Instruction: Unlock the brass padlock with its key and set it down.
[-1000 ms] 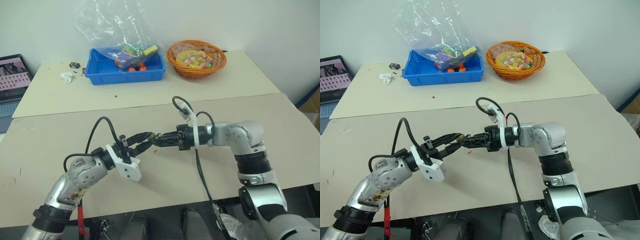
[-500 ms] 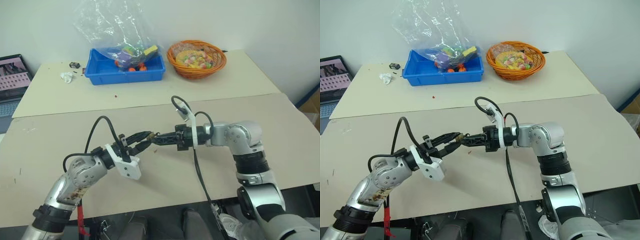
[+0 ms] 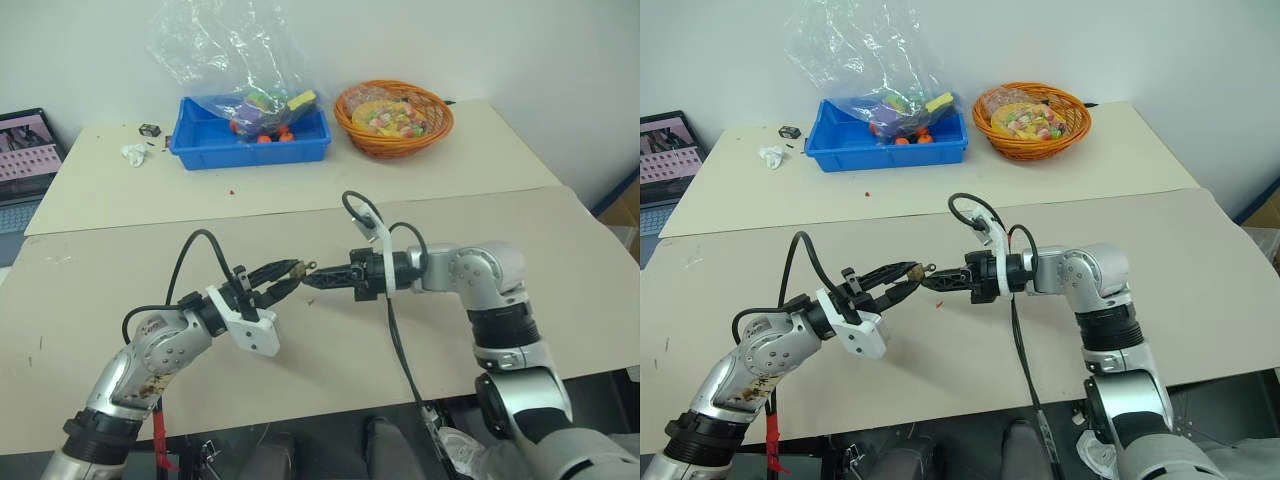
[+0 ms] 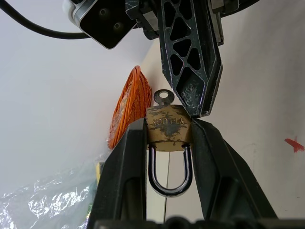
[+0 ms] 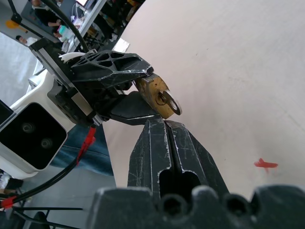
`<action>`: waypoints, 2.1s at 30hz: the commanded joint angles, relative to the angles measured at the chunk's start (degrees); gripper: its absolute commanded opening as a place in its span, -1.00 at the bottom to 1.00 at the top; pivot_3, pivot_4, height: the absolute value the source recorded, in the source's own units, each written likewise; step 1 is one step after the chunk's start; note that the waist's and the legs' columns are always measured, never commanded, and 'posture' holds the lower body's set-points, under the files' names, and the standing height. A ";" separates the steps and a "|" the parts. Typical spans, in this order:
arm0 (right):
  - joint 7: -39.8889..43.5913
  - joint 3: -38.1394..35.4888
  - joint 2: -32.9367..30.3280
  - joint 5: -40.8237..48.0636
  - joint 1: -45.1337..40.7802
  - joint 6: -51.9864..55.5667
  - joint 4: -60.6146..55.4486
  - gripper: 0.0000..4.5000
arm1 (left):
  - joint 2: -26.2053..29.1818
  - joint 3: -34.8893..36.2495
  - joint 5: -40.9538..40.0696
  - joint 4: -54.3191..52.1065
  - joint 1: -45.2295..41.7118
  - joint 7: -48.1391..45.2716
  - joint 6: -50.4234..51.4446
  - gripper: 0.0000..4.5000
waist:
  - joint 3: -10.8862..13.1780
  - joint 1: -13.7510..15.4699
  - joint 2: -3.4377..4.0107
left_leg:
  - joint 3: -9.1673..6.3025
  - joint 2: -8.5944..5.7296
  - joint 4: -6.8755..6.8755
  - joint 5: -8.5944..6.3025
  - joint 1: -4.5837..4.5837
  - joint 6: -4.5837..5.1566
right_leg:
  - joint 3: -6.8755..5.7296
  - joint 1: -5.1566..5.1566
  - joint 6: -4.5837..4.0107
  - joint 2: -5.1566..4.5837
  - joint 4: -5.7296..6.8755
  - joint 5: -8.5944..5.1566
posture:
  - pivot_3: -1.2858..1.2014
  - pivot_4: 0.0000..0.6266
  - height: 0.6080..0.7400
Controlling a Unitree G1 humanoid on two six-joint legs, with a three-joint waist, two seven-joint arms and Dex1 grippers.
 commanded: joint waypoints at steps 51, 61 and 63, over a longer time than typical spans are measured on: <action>-2.90 -3.55 3.12 3.07 -2.63 1.87 -2.50 -0.91 | 0.02 0.28 -2.32 -3.90 0.45 -0.38 0.31 -0.64 | 0.00 0.05 0.00 | 0.00 0.00 0.00 0.00 0.00 0.00 | 0.00 0.00 0.00 0.00 0.00 0.00 | 0.03 -0.52 1.00; -3.26 -3.82 3.49 3.24 -2.96 2.04 -2.53 -0.91 | 0.03 0.23 -2.53 -3.95 0.53 -0.41 0.36 -0.64 | 0.00 0.03 0.00 | 0.00 0.00 -0.01 0.00 0.00 0.00 | 0.00 0.00 0.00 0.00 0.00 0.00 | 0.03 -0.52 1.00; -3.50 -3.98 3.65 3.21 -3.02 2.07 -2.43 -0.91 | 0.02 0.20 -2.52 -3.94 0.55 -0.43 0.41 -0.64 | 0.00 0.03 0.00 | 0.00 0.00 -0.01 0.00 0.00 0.00 | 0.00 0.00 0.00 0.00 0.00 0.00 | 0.03 -0.52 1.00</action>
